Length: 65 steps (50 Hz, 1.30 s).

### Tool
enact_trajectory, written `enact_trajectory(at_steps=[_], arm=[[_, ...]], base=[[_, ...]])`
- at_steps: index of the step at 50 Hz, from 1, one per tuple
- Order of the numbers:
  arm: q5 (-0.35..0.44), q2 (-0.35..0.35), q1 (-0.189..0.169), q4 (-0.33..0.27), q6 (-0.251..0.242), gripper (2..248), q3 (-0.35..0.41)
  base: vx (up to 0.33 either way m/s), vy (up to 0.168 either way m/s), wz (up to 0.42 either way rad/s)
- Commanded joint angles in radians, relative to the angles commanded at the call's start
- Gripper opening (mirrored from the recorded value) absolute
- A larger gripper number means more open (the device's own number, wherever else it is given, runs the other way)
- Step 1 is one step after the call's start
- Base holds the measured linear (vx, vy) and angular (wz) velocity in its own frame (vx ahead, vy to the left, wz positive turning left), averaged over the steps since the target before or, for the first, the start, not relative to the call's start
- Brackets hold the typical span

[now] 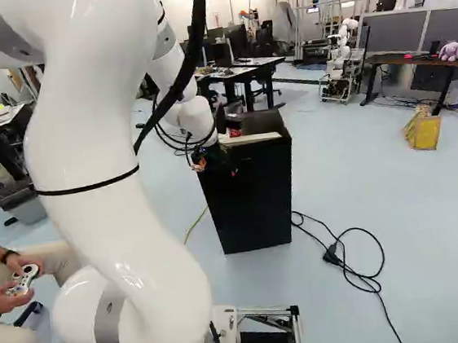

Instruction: Grab a drink from the fridge

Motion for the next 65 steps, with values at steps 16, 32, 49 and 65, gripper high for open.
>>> enact_trajectory(at_steps=[16, 32, 49, 65], arm=[[0.000, -0.018, 0.001, 0.000, 0.000, 247, -0.022], [0.000, -0.035, 0.001, 0.000, 0.000, 247, -0.044], [0.000, -0.053, 0.002, 0.000, 0.000, 247, -0.068], [0.000, -0.071, 0.002, 0.000, 0.000, 247, -0.090]], base=[[0.000, 0.000, 0.000], [0.000, 0.000, 0.000], [0.000, 0.000, 0.000], [0.000, 0.000, 0.000]])
